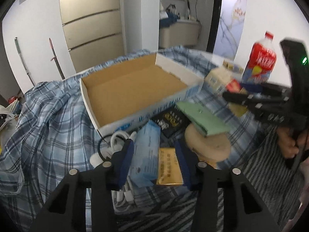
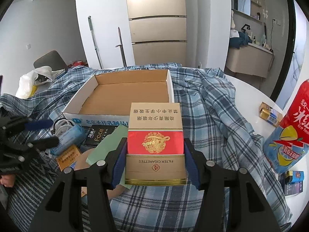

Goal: Organize soft objects
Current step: 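Grasp the light blue mask packet with the left gripper while the right holds the cigarette pack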

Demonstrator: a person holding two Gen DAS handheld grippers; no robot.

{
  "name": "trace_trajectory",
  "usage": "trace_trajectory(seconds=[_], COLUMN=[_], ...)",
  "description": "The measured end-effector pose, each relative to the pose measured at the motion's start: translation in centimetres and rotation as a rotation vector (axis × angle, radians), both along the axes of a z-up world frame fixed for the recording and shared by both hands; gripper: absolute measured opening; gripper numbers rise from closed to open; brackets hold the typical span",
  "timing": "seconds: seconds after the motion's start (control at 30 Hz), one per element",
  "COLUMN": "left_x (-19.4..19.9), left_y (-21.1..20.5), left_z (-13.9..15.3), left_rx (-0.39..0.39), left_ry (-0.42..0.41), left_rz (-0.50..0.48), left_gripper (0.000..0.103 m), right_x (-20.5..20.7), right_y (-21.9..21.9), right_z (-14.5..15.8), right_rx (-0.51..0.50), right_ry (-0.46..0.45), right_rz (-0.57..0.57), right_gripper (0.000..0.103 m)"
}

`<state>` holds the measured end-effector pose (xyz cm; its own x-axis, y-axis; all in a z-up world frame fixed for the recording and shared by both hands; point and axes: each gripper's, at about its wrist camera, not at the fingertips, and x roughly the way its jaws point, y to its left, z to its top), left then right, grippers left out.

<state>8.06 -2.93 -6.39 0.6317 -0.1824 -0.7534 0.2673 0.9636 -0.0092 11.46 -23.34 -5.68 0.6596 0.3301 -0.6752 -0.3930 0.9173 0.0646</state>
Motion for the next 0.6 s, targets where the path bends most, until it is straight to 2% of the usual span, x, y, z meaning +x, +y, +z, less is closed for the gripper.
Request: trace_trajectory(seconds=[0.2, 0.23, 0.27, 0.3, 0.37, 0.5, 0.6], left_x=[0.8, 0.8, 0.8, 0.7, 0.6, 0.2, -0.4], left_y=[0.1, 0.1, 0.0, 0.0, 0.0, 0.2, 0.4], left_z=[-1.2, -1.3, -1.3, -1.3, -1.1, -0.5, 0.7], left_rx=[0.012, 0.015, 0.019, 0.025, 0.031, 0.033, 0.005], left_ry=[0.045, 0.048, 0.049, 0.045, 0.032, 0.003, -0.029], left_rz=[0.012, 0.014, 0.018, 0.022, 0.025, 0.042, 0.076], left_gripper=[0.039, 0.036, 0.027, 0.022, 0.017, 0.014, 0.013], right_x=[0.0, 0.0, 0.1, 0.1, 0.0, -0.3, -0.5], right_y=[0.1, 0.1, 0.1, 0.2, 0.2, 0.1, 0.1], right_z=[-0.1, -0.2, -0.2, -0.2, -0.2, 0.0, 0.2], right_rx=[-0.006, -0.007, -0.008, -0.008, -0.007, -0.002, 0.008], right_ry=[0.006, 0.008, 0.009, 0.011, 0.009, -0.003, -0.018], right_rz=[0.008, 0.008, 0.009, 0.011, 0.014, 0.015, 0.02], right_gripper=[0.055, 0.055, 0.055, 0.055, 0.055, 0.055, 0.055])
